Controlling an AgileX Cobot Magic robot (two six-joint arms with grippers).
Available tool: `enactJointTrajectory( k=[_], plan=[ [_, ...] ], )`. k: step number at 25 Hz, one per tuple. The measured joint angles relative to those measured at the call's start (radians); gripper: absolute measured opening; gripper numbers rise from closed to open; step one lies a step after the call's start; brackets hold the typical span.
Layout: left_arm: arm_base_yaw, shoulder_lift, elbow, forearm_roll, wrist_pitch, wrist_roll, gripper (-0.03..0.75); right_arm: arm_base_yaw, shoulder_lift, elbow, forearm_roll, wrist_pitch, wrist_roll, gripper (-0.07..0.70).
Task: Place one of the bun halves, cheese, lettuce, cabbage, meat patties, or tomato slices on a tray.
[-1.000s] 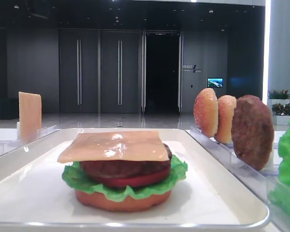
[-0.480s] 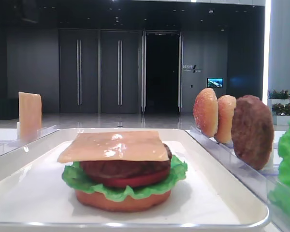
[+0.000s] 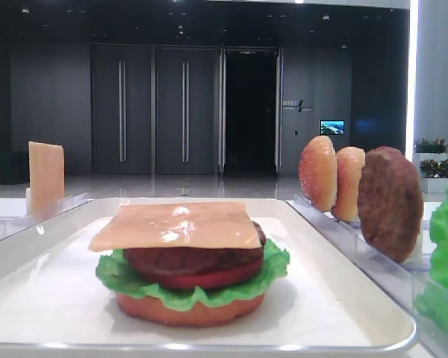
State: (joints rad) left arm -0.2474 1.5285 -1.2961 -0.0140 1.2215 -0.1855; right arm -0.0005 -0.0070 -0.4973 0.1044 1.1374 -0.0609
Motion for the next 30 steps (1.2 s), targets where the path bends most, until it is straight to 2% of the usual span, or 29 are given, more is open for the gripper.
enactJointTrajectory(
  k=[10,16,25,30],
  plan=[
    [0.192,0.000,0.000,-0.002,0.000,0.107,0.454,0.000,0.000,0.000,0.000,0.000,0.000,0.408],
    [0.269,0.000,0.000,-0.001,0.000,0.164,0.454,0.000,0.000,0.000,0.000,0.000,0.000,0.408],
    [0.281,-0.006,0.003,0.070,0.000,0.185,0.454,0.000,0.000,0.000,0.000,0.000,0.000,0.408],
    [0.282,-0.066,0.079,0.082,0.000,0.192,0.454,0.000,0.000,0.000,0.000,0.000,0.000,0.408]
  ],
)
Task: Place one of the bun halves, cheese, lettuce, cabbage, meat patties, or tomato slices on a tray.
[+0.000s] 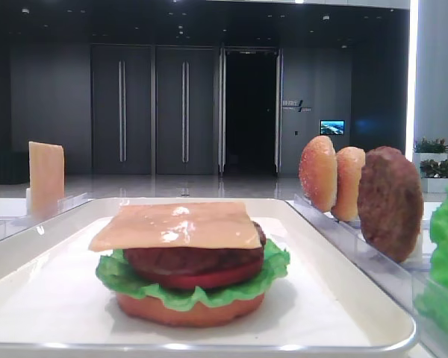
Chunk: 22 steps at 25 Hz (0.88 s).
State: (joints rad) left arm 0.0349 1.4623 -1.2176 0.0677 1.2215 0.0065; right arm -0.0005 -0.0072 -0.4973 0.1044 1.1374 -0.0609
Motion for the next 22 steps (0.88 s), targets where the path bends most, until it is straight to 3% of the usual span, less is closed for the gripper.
enactJointTrajectory(
  k=[7,22],
  plan=[
    [0.000,-0.184,0.115,-0.003,0.000,0.000,0.454,0.000,0.000,0.000,0.000,0.000,0.000,0.408],
    [0.000,-0.749,0.395,-0.013,0.020,-0.007,0.454,0.000,0.000,0.000,0.000,0.000,0.000,0.408]
  ],
)
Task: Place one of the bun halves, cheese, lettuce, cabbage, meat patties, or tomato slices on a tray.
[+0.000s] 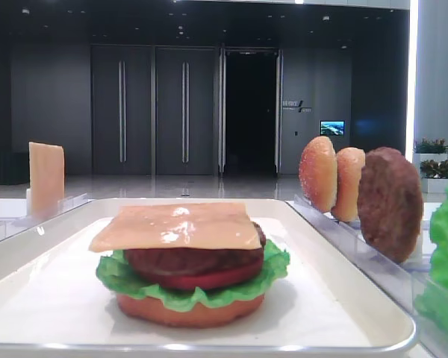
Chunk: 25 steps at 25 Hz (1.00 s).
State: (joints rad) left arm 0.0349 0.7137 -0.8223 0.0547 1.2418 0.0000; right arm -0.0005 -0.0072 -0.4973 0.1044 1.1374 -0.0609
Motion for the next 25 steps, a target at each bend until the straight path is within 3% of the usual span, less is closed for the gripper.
enactJointTrajectory(
  k=[17,25],
  plan=[
    [0.000,-0.456,0.234,-0.020,0.010,0.000,0.454,0.000,0.000,0.000,0.000,0.000,0.000,0.408],
    [0.000,-0.624,0.289,-0.064,-0.022,0.007,0.454,0.000,0.000,0.000,0.000,0.000,0.000,0.408]
  ],
)
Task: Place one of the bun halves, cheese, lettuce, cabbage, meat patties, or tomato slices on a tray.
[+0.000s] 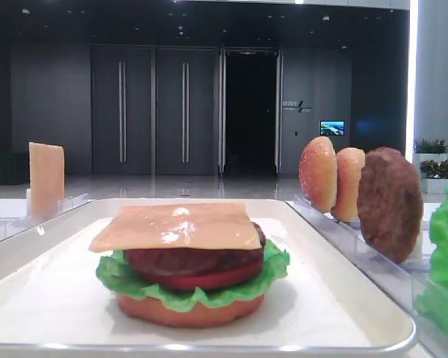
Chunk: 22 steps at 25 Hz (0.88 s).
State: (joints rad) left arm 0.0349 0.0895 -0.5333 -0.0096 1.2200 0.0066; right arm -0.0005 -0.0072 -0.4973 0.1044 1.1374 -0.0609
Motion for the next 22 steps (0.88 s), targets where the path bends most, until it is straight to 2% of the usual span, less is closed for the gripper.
enactJointTrajectory(
  k=[6,10,22],
  plan=[
    [0.000,-0.065,0.021,-0.002,-0.015,0.004,0.454,0.000,0.000,0.000,0.000,0.000,0.000,0.408],
    [0.000,-0.104,0.027,-0.002,-0.047,0.005,0.454,0.000,0.000,0.000,0.000,0.000,0.000,0.408],
    [0.000,-0.105,0.056,-0.003,-0.094,0.006,0.454,0.000,0.000,0.000,0.000,0.000,0.000,0.408]
  ],
)
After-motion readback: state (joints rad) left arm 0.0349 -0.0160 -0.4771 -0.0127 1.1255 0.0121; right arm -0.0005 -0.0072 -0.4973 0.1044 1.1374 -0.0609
